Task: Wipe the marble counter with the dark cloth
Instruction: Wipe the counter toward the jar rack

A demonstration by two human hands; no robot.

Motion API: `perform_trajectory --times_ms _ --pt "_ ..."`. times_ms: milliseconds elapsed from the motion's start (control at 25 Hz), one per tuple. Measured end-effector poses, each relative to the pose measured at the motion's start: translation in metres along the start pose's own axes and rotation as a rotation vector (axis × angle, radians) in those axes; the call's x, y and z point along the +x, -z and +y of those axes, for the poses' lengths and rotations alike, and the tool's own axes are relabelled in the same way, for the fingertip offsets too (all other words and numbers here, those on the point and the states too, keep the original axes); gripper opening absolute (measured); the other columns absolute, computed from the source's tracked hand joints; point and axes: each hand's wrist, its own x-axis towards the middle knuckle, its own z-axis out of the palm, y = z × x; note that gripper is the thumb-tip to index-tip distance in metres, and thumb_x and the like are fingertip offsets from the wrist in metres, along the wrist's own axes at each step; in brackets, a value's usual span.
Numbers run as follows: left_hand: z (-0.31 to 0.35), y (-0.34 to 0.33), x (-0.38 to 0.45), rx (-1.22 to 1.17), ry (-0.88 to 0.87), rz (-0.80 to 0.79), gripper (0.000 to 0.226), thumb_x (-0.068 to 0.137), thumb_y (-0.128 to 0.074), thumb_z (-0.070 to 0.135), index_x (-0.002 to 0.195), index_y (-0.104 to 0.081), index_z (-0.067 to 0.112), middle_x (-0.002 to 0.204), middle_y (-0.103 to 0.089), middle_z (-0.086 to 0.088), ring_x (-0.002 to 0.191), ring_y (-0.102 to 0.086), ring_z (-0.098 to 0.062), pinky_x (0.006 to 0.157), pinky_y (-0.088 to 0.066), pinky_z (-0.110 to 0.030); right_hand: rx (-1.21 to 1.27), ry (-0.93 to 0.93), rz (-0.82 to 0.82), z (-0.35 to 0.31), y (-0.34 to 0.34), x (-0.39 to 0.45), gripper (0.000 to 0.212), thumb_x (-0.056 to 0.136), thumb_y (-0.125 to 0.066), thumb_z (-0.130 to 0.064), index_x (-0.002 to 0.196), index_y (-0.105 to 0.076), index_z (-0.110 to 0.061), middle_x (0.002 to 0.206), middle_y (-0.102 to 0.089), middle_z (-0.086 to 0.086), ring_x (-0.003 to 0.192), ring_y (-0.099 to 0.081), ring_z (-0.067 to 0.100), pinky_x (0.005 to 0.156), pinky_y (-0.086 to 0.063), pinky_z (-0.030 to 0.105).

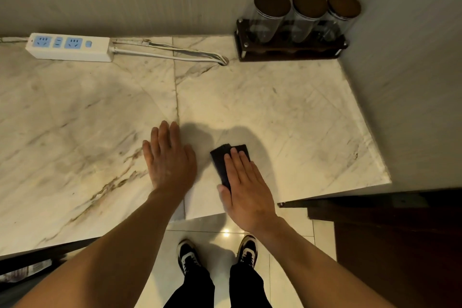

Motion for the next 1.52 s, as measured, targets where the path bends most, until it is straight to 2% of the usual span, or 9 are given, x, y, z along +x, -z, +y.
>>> perform_trajectory --times_ms 80,240,480,760,920,1200,1520 --pt "0.012 -0.008 0.000 -0.027 0.014 -0.011 0.056 0.093 -0.034 0.028 0.145 -0.028 0.009 0.153 -0.029 -0.015 0.143 -0.018 -0.032 0.118 -0.010 -0.051 -0.026 0.125 -0.035 0.018 0.006 -0.001 0.063 0.097 -0.036 -0.039 0.149 -0.025 -0.006 0.157 -0.021 0.012 0.146 -0.016 0.024 0.117 -0.021 0.043" --pt "0.020 -0.019 0.001 -0.021 0.058 -0.011 0.054 0.094 -0.036 0.028 0.144 -0.032 0.009 0.154 -0.030 -0.014 0.143 -0.018 -0.032 0.117 -0.010 -0.053 -0.088 0.342 -0.146 0.050 0.018 0.008 0.062 0.099 -0.035 -0.041 0.151 -0.018 -0.010 0.159 -0.014 0.008 0.147 -0.008 0.020 0.119 -0.014 0.039" --pt "0.022 -0.021 -0.001 0.065 0.061 -0.012 0.054 0.095 -0.035 0.031 0.145 -0.030 0.010 0.154 -0.029 -0.014 0.143 -0.017 -0.031 0.117 -0.010 -0.054 -0.165 0.503 -0.268 0.075 0.030 0.030 0.062 0.100 -0.032 -0.040 0.152 -0.013 -0.011 0.160 -0.007 0.007 0.147 -0.003 0.020 0.119 -0.008 0.038" --pt "0.023 -0.022 0.002 0.131 0.098 -0.053 0.055 0.095 -0.030 0.035 0.146 -0.027 0.014 0.155 -0.029 -0.011 0.143 -0.018 -0.031 0.116 -0.013 -0.053 -0.193 0.535 -0.313 0.091 0.037 0.069 0.063 0.098 -0.028 -0.040 0.150 -0.003 -0.014 0.159 0.000 0.003 0.147 0.003 0.018 0.119 -0.003 0.039" --pt "0.022 -0.023 0.002 0.143 0.087 -0.011 0.056 0.092 -0.030 0.036 0.142 -0.034 0.012 0.150 -0.036 -0.014 0.141 -0.024 -0.032 0.114 -0.017 -0.054 -0.193 0.557 -0.324 0.098 0.039 0.094 0.062 0.099 -0.024 -0.041 0.149 0.002 -0.015 0.159 0.004 0.003 0.146 0.007 0.017 0.119 -0.002 0.039" --pt "0.020 -0.026 0.002 0.132 0.063 0.070 0.055 0.092 -0.035 0.033 0.140 -0.042 0.009 0.146 -0.043 -0.018 0.141 -0.027 -0.035 0.114 -0.018 -0.055 -0.172 0.553 -0.302 0.104 0.044 0.133 0.063 0.099 -0.027 -0.039 0.151 -0.006 -0.011 0.158 0.003 0.004 0.147 0.003 0.020 0.119 -0.008 0.040" --pt "0.020 -0.029 0.003 0.110 0.087 0.117 0.053 0.090 -0.038 0.032 0.138 -0.046 0.010 0.146 -0.044 -0.016 0.141 -0.026 -0.032 0.115 -0.017 -0.055 -0.164 0.537 -0.233 0.106 0.048 0.177 0.063 0.099 -0.036 -0.038 0.151 -0.016 -0.008 0.160 -0.013 0.010 0.147 -0.008 0.022 0.119 -0.012 0.040"
